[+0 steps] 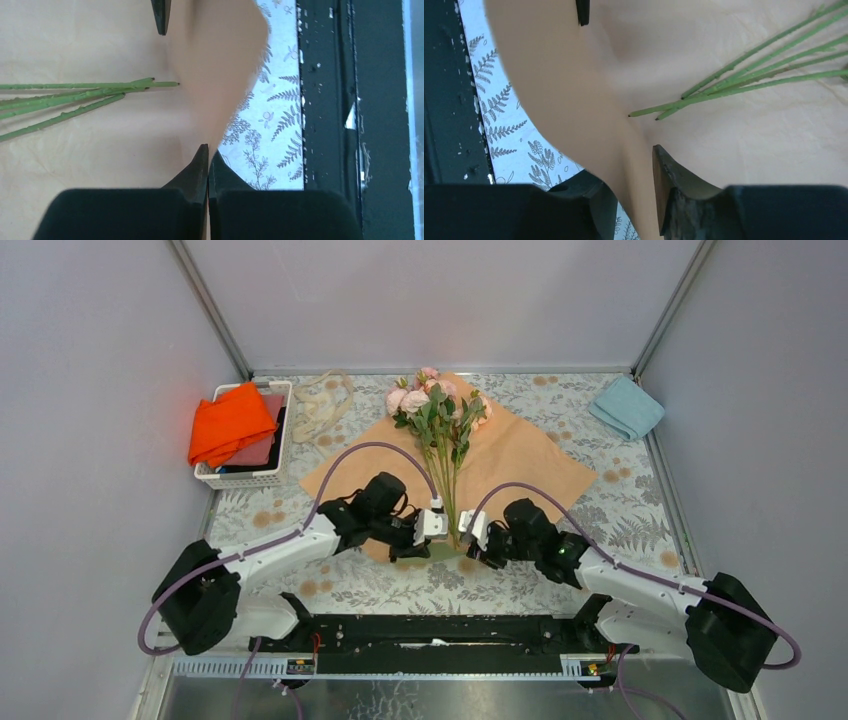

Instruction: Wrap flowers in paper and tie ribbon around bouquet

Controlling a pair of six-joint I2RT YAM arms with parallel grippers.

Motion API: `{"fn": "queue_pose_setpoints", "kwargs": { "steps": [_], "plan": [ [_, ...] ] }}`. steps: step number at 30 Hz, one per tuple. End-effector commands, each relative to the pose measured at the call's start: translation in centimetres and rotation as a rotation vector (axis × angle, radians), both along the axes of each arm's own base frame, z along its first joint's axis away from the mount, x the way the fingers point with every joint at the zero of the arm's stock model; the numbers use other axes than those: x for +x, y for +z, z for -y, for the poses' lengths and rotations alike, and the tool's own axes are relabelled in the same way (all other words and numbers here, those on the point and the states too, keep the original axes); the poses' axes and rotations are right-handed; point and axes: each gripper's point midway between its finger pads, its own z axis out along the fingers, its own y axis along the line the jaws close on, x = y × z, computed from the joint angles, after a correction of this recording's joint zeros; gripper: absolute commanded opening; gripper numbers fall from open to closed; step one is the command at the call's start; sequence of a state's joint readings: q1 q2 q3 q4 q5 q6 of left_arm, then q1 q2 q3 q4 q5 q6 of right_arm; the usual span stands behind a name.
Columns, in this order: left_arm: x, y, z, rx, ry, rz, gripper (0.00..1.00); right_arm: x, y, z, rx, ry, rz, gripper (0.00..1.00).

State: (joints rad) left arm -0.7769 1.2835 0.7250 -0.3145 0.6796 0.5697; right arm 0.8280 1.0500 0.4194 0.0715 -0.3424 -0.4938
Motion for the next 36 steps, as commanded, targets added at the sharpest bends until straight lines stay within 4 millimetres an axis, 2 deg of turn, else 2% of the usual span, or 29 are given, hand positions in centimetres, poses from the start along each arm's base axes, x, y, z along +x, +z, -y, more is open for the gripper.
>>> {"fn": "queue_pose_setpoints", "kwargs": {
  "steps": [1,4,7,10,13,17,19,21,27,31,34,35,36],
  "plan": [
    [3.9,0.7,1.3,-0.029,0.176,-0.004,0.00,1.8,3.6,-1.0,0.130,-0.082,-0.041,0.40],
    [6.3,0.1,1.3,-0.027,0.264,-0.040,0.00,3.4,5.1,-0.9,0.217,-0.179,-0.090,0.43],
    [8.9,-0.8,0.5,-0.021,0.370,-0.067,0.00,5.3,6.3,-0.2,0.307,-0.305,-0.135,0.46],
    [11.4,-1.7,-0.5,-0.001,0.465,-0.076,0.00,7.1,6.3,0.8,0.342,-0.429,-0.160,0.52],
    [12.5,-2.4,-0.6,0.004,0.489,-0.105,0.00,8.4,6.1,1.1,0.320,-0.514,-0.193,0.52],
    [13.4,-3.7,-0.3,0.039,0.509,-0.132,0.00,9.8,7.4,0.9,0.330,-0.584,-0.218,0.46],
    [14.0,-4.4,-0.2,0.067,0.527,-0.151,0.00,9.5,8.2,0.2,0.340,-0.542,-0.233,0.42],
    [14.5,-5.0,-0.3,0.094,0.557,-0.173,0.00,9.3,7.9,-0.3,0.345,-0.535,-0.269,0.37],
    [14.5,-6.8,-1.4,0.190,0.633,-0.244,0.00,8.9,4.0,-1.3,0.392,-0.684,-0.523,0.23],
    [14.3,-7.5,-1.9,0.234,0.660,-0.272,0.00,9.4,0.1,-0.1,0.343,-0.861,-0.601,0.14],
    [14.1,-7.7,-1.8,0.239,0.655,-0.298,0.00,8.8,-3.2,1.0,0.252,-0.953,-0.660,0.13],
    [14.2,-7.8,-1.8,0.241,0.659,-0.303,0.02,8.6,-4.1,1.4,0.219,-0.981,-0.674,0.13],
    [14.4,-7.7,-1.8,0.242,0.664,-0.306,0.10,8.5,-4.9,1.9,0.188,-1.009,-0.681,0.13]
  ]
}}
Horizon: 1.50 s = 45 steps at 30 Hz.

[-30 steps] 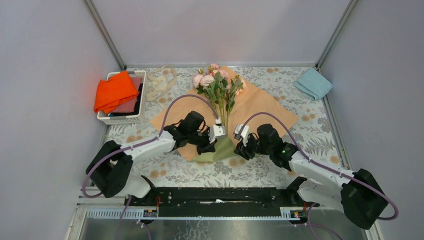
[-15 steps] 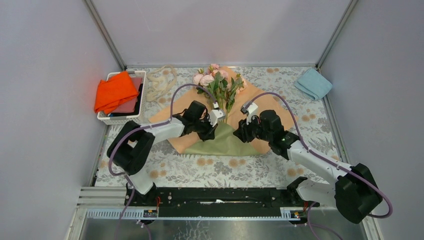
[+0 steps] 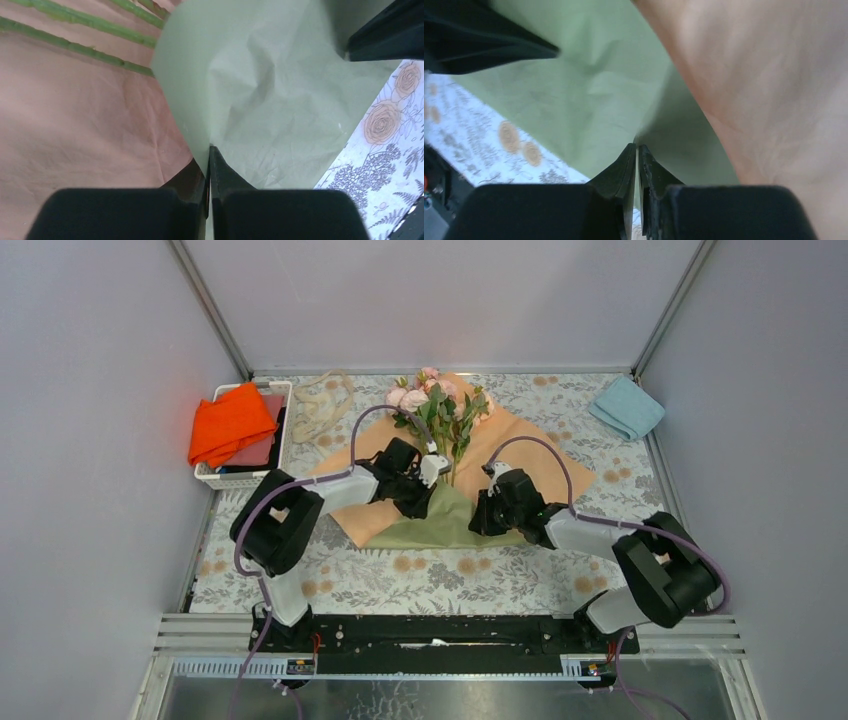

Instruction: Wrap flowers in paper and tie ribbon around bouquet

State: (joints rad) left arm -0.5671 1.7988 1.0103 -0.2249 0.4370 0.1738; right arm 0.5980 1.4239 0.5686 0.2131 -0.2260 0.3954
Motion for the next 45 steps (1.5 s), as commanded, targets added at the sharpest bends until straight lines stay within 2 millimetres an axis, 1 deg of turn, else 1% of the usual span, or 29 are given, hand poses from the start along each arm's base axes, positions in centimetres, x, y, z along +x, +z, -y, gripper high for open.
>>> {"fn": "queue_pose_setpoints", "kwargs": {
  "steps": [1,2,3,5,6,7,8,9,10,11,12,14,15,16,17,18,19,20,23,26,29,32,34,38,43,45],
  "plan": [
    [1.0,0.1,-0.5,0.023,0.046,-0.027,0.16,0.1,-2.8,1.7,-0.079,-0.140,-0.101,0.12],
    [1.3,0.4,-0.6,0.025,0.051,-0.023,0.22,0.0,-3.3,2.2,-0.100,-0.155,-0.113,0.11],
    [1.8,0.8,-0.9,0.028,0.064,-0.010,0.30,-0.1,-3.7,2.5,-0.117,-0.171,-0.124,0.09],
    [3.0,2.0,-1.6,0.050,0.090,0.039,0.44,-0.2,-4.1,3.0,-0.142,-0.192,-0.134,0.09],
    [3.7,2.8,-2.0,0.067,0.104,0.079,0.49,-0.3,-4.2,3.2,-0.151,-0.195,-0.139,0.09],
    [4.0,4.4,-2.2,0.068,0.108,0.128,0.51,-0.3,-4.3,3.3,-0.156,-0.197,-0.140,0.09],
    [3.8,5.6,-2.0,0.065,0.092,0.166,0.54,-0.3,-4.2,3.3,-0.158,-0.198,-0.142,0.09],
    [3.2,7.0,-1.6,0.054,0.057,0.205,0.56,-0.3,-4.2,3.3,-0.159,-0.199,-0.141,0.09],
    [2.1,7.9,-0.9,0.043,0.002,0.238,0.57,-0.3,-4.1,3.3,-0.158,-0.198,-0.139,0.09],
    [0.4,8.8,0.1,0.028,-0.072,0.266,0.56,-0.3,-4.0,3.3,-0.155,-0.198,-0.137,0.09],
    [-1.2,9.3,1.0,0.018,-0.163,0.301,0.52,-0.2,-3.8,3.3,-0.151,-0.199,-0.133,0.09],
    [-5.1,9.3,2.7,-0.010,-0.321,0.306,0.36,-0.2,-3.6,3.1,-0.145,-0.198,-0.132,0.09],
    [-6.5,9.0,3.3,-0.022,-0.380,0.297,0.28,-0.1,-3.5,3.0,-0.140,-0.197,-0.133,0.09],
    [-7.5,8.6,3.7,-0.033,-0.421,0.281,0.20,-0.1,-3.5,2.9,-0.138,-0.195,-0.136,0.09],
    [-7.9,8.0,3.9,-0.036,-0.441,0.262,0.11,-0.2,-3.6,2.9,-0.137,-0.195,-0.142,0.10],
    [-7.9,7.4,4.1,-0.030,-0.448,0.256,0.04,-0.2,-3.7,2.8,-0.134,-0.197,-0.146,0.10],
    [-7.4,6.4,4.0,-0.004,-0.446,0.258,0.00,-0.2,-3.7,2.8,-0.130,-0.202,-0.147,0.10],
    [-6.9,5.4,3.9,0.025,-0.441,0.263,0.00,-0.2,-3.8,2.8,-0.126,-0.206,-0.151,0.10],
    [-6.4,2.3,2.7,0.140,-0.465,0.222,0.00,-0.3,-3.8,2.8,-0.123,-0.214,-0.154,0.10],
    [-7.3,0.1,0.8,0.227,-0.502,0.164,0.00,-0.3,-3.9,3.0,-0.131,-0.219,-0.152,0.10],
    [-8.5,-1.9,-2.3,0.353,-0.503,0.097,0.00,-0.3,-4.0,3.3,-0.144,-0.217,-0.150,0.10],
    [-9.6,-3.3,-5.5,0.464,-0.507,0.060,0.00,-0.4,-4.1,3.8,-0.166,-0.222,-0.139,0.11],
    [-10.4,-3.8,-7.3,0.510,-0.511,0.044,0.00,-0.3,-4.1,4.0,-0.174,-0.225,-0.132,0.11],
    [-12.1,-3.8,-9.9,0.539,-0.507,-0.014,0.00,-0.3,-4.2,4.4,-0.197,-0.225,-0.123,0.11],
    [-12.5,-3.8,-13.2,0.593,-0.479,-0.038,0.00,-0.4,-4.4,4.4,-0.202,-0.217,-0.131,0.11],
    [-13.3,-3.8,-14.4,0.604,-0.485,-0.078,0.00,-0.4,-4.4,4.5,-0.209,-0.218,-0.130,0.11]
  ]
}}
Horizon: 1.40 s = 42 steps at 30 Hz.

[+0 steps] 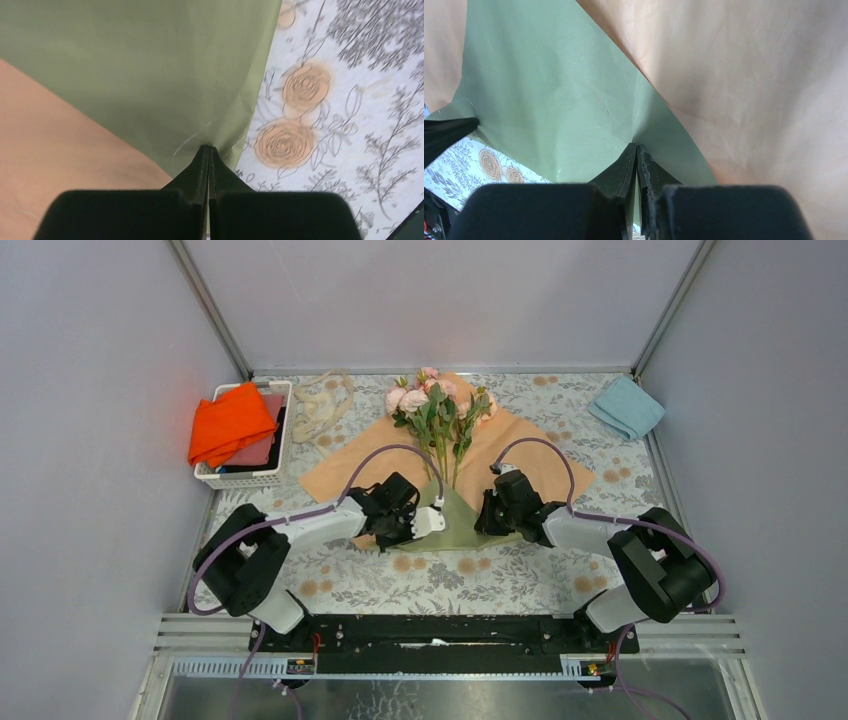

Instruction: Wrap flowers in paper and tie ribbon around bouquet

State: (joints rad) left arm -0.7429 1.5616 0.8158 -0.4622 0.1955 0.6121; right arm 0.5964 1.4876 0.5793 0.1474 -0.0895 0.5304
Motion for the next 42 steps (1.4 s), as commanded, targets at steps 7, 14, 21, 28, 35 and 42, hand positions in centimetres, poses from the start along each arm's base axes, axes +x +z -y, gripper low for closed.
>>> {"fn": "queue_pose_setpoints", "kwargs": {
  "steps": [7,14,21,28,35,42],
  "plan": [
    [-6.3,-2.1,-14.4,0.367,0.086,-0.229,0.00,-0.4,-1.6,2.4,-0.135,-0.014,-0.025,0.12],
    [1.3,4.1,-11.5,0.145,0.194,-0.007,0.00,-0.4,-1.4,2.4,-0.145,-0.004,-0.024,0.13],
    [3.5,11.3,1.9,-0.220,0.109,0.028,0.00,0.0,-0.5,1.8,-0.130,0.019,-0.017,0.13],
    [2.3,6.1,8.4,-0.277,0.163,-0.132,0.00,-0.5,-0.2,0.5,-0.069,0.062,-0.040,0.14],
    [1.8,0.5,6.8,-0.249,0.361,-0.432,0.00,-2.3,1.9,-1.5,0.033,0.192,-0.073,0.12],
    [1.0,-0.6,6.0,-0.202,0.365,-0.460,0.00,-3.6,1.7,-3.4,0.170,0.186,-0.164,0.10]
  ]
}}
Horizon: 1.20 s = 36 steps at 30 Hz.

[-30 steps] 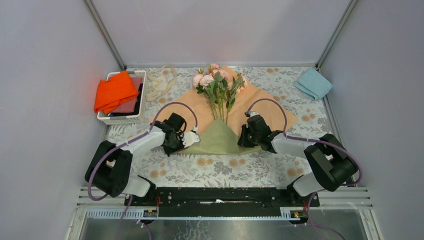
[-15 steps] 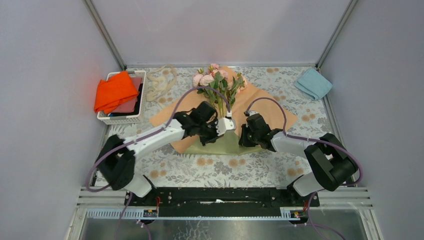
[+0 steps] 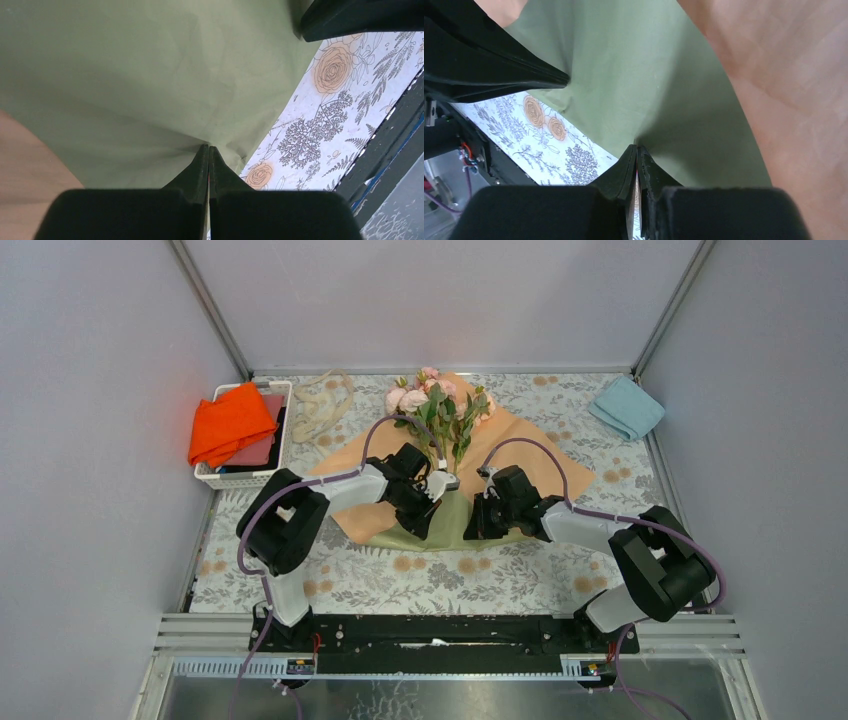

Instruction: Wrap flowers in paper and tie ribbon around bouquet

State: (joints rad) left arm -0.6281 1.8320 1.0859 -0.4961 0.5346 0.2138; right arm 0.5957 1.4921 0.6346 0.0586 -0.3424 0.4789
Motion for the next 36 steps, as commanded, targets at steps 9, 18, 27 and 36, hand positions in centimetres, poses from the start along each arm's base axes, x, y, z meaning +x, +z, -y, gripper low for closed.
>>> {"fn": "queue_pose_setpoints", "kwargs": {
  "steps": [9,18,27,36],
  "plan": [
    [-1.6,-2.0,-1.5,0.059,-0.002,-0.049,0.00,-1.5,-3.7,8.9,-0.202,-0.347,-0.137,0.05],
    [-1.0,-2.0,-1.9,0.058,0.008,-0.030,0.00,-1.6,-1.8,16.0,-0.245,-0.708,-0.037,0.01],
    [-1.0,-2.0,-1.6,0.044,0.017,-0.035,0.00,-0.6,2.4,13.9,-0.207,-0.640,-0.105,0.33],
    [-0.9,-2.1,-1.6,0.045,0.018,-0.032,0.00,-2.0,3.2,8.3,0.082,-0.780,-0.201,0.59]
  ]
}}
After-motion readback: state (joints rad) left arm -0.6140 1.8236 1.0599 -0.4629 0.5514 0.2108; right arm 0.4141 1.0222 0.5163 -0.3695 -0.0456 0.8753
